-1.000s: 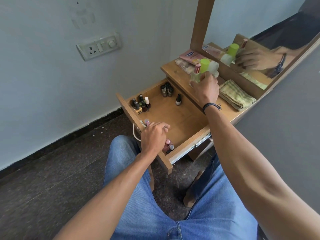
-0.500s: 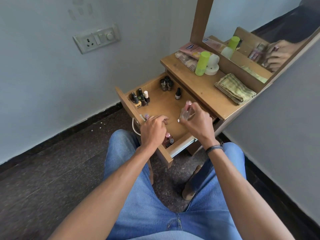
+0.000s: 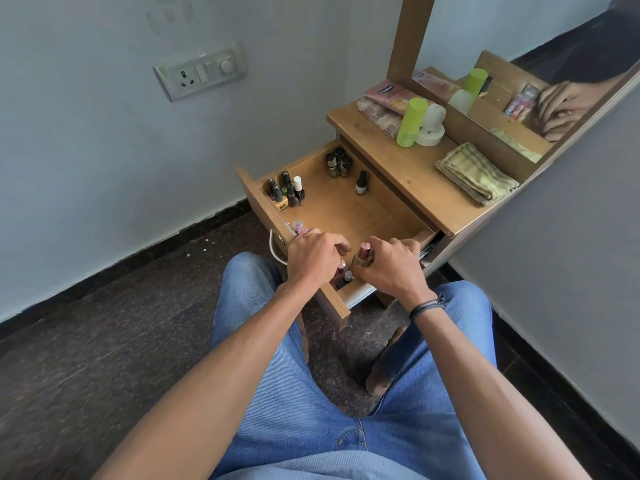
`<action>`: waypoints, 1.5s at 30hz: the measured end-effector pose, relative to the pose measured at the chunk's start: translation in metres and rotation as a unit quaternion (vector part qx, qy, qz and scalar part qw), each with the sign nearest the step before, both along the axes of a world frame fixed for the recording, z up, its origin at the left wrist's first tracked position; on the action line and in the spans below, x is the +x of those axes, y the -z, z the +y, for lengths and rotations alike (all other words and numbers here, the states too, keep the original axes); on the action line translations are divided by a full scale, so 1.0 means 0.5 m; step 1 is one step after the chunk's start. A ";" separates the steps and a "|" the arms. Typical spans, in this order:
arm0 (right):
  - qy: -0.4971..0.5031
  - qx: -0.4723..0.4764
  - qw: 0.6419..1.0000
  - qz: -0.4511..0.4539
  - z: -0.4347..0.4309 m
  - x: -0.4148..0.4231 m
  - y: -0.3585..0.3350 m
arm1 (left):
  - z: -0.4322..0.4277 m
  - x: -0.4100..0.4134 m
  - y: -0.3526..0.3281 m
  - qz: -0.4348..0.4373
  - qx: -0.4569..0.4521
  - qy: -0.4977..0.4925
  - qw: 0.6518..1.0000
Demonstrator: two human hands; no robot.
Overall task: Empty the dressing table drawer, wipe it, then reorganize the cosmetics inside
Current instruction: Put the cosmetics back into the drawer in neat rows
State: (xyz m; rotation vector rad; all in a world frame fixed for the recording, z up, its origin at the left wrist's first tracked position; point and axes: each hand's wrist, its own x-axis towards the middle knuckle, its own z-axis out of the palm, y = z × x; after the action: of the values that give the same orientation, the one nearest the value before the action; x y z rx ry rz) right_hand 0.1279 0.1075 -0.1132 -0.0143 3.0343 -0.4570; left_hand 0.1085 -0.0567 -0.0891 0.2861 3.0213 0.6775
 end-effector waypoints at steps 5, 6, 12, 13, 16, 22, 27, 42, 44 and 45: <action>-0.017 0.015 0.999 -0.028 0.006 -0.002 -0.002 | 0.001 0.001 -0.001 0.001 -0.004 -0.002 1.000; -0.025 0.017 0.999 -0.031 0.008 -0.003 -0.003 | 0.001 0.002 -0.001 0.002 -0.004 -0.001 1.000; -0.083 0.016 0.993 -0.077 0.026 -0.008 -0.007 | 0.003 0.002 0.001 0.010 0.003 -0.007 1.000; -0.092 0.013 0.992 -0.085 0.031 -0.008 -0.010 | 0.003 0.002 0.001 0.012 0.003 -0.008 1.000; -0.109 0.007 0.989 -0.097 0.040 -0.007 -0.019 | 0.003 0.001 0.002 0.013 0.004 -0.009 1.000; -0.126 0.001 0.986 -0.105 0.046 -0.012 -0.026 | 0.005 -0.005 0.013 -0.008 0.017 -0.005 1.000; -0.140 0.005 0.982 -0.125 0.048 -0.025 -0.023 | 0.005 -0.004 0.018 0.010 0.009 -0.012 1.000; -0.138 -0.039 0.977 -0.156 0.051 -0.031 -0.026 | 0.004 -0.011 0.039 0.021 0.028 -0.033 0.999; -0.143 -0.035 0.976 -0.160 0.050 -0.030 -0.029 | 0.004 -0.012 0.040 0.018 0.030 -0.033 0.999; -0.144 -0.034 0.976 -0.161 0.050 -0.029 -0.029 | 0.004 -0.012 0.040 0.017 0.031 -0.032 0.999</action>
State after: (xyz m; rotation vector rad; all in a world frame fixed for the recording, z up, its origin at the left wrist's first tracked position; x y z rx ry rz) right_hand 0.1133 0.1327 -0.0985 -0.3443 2.6399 -0.4842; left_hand 0.1026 -0.0548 -0.1091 0.2055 3.0584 0.7810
